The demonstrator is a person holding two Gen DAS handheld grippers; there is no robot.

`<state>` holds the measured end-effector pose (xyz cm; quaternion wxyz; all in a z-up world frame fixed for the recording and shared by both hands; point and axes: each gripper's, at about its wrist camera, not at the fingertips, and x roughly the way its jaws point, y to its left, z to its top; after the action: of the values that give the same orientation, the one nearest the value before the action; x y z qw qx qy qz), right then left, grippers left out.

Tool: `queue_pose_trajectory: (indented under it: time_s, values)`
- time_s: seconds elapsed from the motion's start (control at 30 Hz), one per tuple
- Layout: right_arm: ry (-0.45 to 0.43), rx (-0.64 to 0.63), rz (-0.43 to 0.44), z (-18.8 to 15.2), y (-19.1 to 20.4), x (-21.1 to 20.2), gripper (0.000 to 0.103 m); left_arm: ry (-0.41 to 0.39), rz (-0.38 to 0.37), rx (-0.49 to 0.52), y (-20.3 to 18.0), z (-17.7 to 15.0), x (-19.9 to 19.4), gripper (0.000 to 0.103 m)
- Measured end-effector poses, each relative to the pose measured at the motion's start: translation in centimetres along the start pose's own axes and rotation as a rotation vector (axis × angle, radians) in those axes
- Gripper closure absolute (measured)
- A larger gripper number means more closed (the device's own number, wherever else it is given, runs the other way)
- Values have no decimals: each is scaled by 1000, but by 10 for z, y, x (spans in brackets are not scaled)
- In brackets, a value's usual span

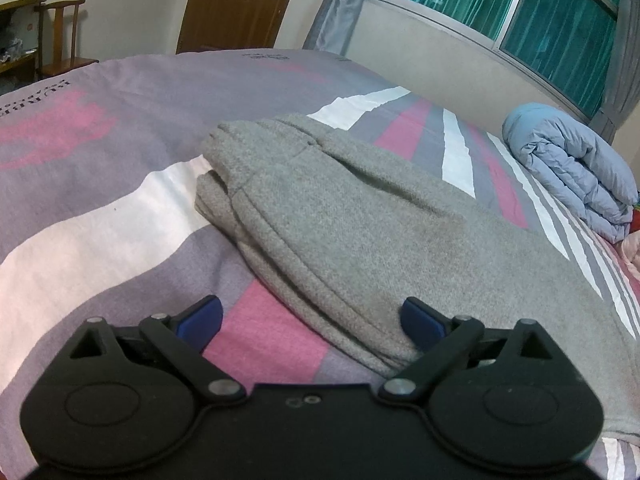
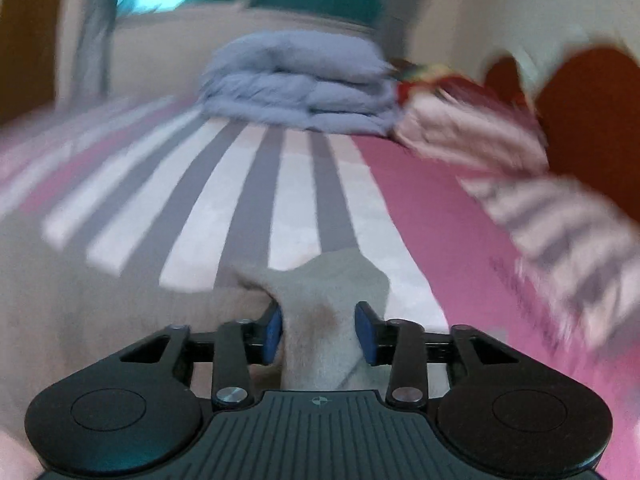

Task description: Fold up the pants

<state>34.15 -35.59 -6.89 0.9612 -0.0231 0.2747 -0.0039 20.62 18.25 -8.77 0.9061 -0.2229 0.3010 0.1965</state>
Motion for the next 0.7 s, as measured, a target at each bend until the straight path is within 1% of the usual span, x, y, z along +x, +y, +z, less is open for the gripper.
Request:
queue_pose_trajectory:
  time_s: [0.03,0.1,0.13,0.17,0.2,0.23,0.27,0.3,0.33,0.37,0.4,0.43,0.47,0.5,0.57,0.6,0.63,0.67,0.7]
  values:
    - [-6,104,14,-2,-19,-5,94,0,-1,0,0,0,0,12]
    - [-23,292,4,-15,-50,-22,94,0,-5,0,1,0,0,11]
    - [-20,447,11,-30,-75,-30,94,1,-7,1,1,0,1,11]
    - [4,596,22,-47,-97,-31,94,2,-8,2,0,-1,1,10]
    - [66,729,35,-68,-118,-22,94,2,-8,4,0,-1,2,9]
    - [133,783,54,-83,-129,-12,94,2,-6,7,-1,-1,2,8]
    - [133,821,99,-94,-137,-10,94,3,-4,12,-1,-1,2,8]
    - [106,821,124,-97,-142,-14,93,3,-4,14,-2,-1,3,8]
    - [93,788,125,-95,-143,-18,89,3,-5,13,-2,-1,3,8]
    - [80,757,125,-91,-142,-20,77,3,-6,10,-1,-1,3,8]
    - [68,738,127,-88,-142,-22,70,3,-4,10,-2,-1,3,8]
    - [51,735,126,-84,-143,-21,55,2,-3,12,-2,-1,3,8]
    - [43,741,119,-82,-144,-22,51,2,-2,14,-2,-1,3,8]
    - [42,757,109,-82,-145,-21,51,2,-2,14,-2,-1,2,8]
    - [47,844,132,-85,-153,-15,51,3,-3,13,-2,-1,3,8]
    - [47,903,143,-88,-158,-8,51,3,-2,14,-3,-1,3,8]
    - [50,958,152,-93,-162,-9,59,3,-1,14,-3,-1,3,8]
    - [54,987,151,-93,-167,-5,99,4,1,14,-3,-1,3,8]
    - [60,1001,140,-94,-169,-4,98,4,2,16,-3,-1,3,8]
